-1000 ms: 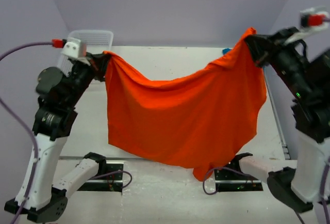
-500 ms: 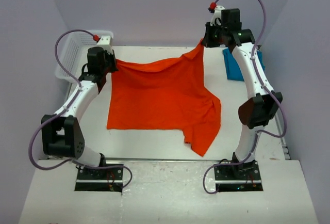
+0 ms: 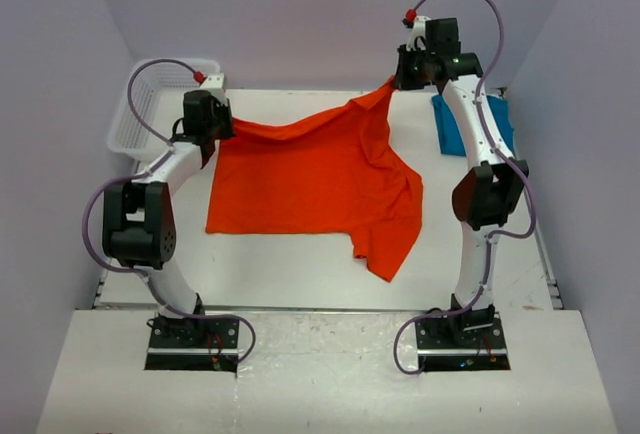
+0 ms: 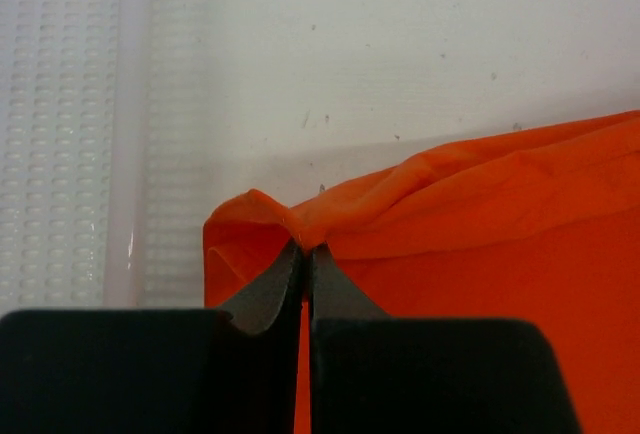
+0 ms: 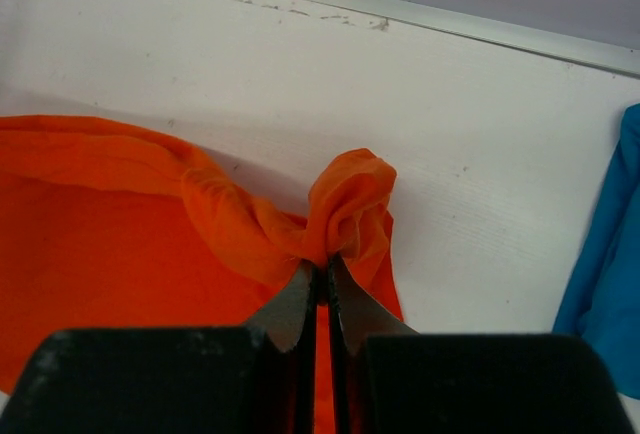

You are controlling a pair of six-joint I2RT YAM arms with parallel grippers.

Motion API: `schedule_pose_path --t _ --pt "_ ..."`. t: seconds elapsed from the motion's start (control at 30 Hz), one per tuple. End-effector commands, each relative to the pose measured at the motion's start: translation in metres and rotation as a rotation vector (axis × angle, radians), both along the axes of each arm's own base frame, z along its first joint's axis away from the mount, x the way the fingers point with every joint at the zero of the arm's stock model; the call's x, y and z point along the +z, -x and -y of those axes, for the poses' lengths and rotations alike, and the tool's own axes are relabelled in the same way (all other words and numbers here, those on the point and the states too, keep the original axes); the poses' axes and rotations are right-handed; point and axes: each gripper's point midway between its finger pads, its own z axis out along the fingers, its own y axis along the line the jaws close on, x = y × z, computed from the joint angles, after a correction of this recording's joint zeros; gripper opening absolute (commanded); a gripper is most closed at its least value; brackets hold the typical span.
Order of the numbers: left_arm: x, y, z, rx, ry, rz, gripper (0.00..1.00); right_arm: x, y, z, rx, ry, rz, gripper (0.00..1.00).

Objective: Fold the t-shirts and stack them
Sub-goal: Flatten out the tshirt

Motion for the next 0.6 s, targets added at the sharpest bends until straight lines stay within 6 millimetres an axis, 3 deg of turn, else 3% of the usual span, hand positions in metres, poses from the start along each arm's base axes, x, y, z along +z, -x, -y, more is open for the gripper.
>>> schedule_pose_path --t 0.0,0.07,0.1,0.13,0.17,0.2,0.23,0.3,0.33,0.4,0.43,0.57 --pt "0.062 -0.012 0.005 -0.033 0.044 0.177 0.00 0.050 0.003 0.005 -0.014 -0.005 0.115 0.00" --pt "0.092 -0.004 0.012 -0.059 0.075 0.232 0.00 0.072 0.013 0.009 -0.040 0.009 0.154 0.00" --pt "0.106 0.002 0.022 -0.102 0.111 0.252 0.00 0.107 0.028 0.013 -0.054 0.015 0.221 0.00" --pt "0.140 0.014 0.026 -0.125 0.132 0.311 0.00 0.122 0.037 0.021 -0.090 0.041 0.250 0.00" --pt "0.158 0.023 0.035 -0.158 0.153 0.339 0.00 0.143 0.050 0.025 -0.106 0.039 0.291 0.00" --pt "0.180 0.036 0.045 -0.205 0.182 0.371 0.00 0.190 0.080 0.033 -0.122 0.021 0.385 0.00" --pt "0.216 0.058 0.050 -0.232 0.189 0.429 0.00 0.205 0.096 0.037 -0.136 0.017 0.418 0.00" --pt "0.260 0.088 0.068 -0.288 0.195 0.508 0.00 0.246 0.131 0.044 -0.181 0.015 0.528 0.00" --pt "0.289 0.115 0.071 -0.313 0.198 0.557 0.00 0.274 0.171 0.052 -0.190 0.000 0.604 0.00" --pt "0.325 0.149 0.078 -0.370 0.212 0.610 0.00 0.306 0.212 0.054 -0.195 -0.029 0.709 0.00" --pt "0.355 0.180 0.076 -0.389 0.216 0.678 0.00 0.328 0.251 0.062 -0.195 -0.054 0.783 0.00" --pt "0.412 0.249 0.072 -0.438 0.227 0.800 0.00 0.374 0.342 0.077 -0.169 -0.144 0.932 0.00"
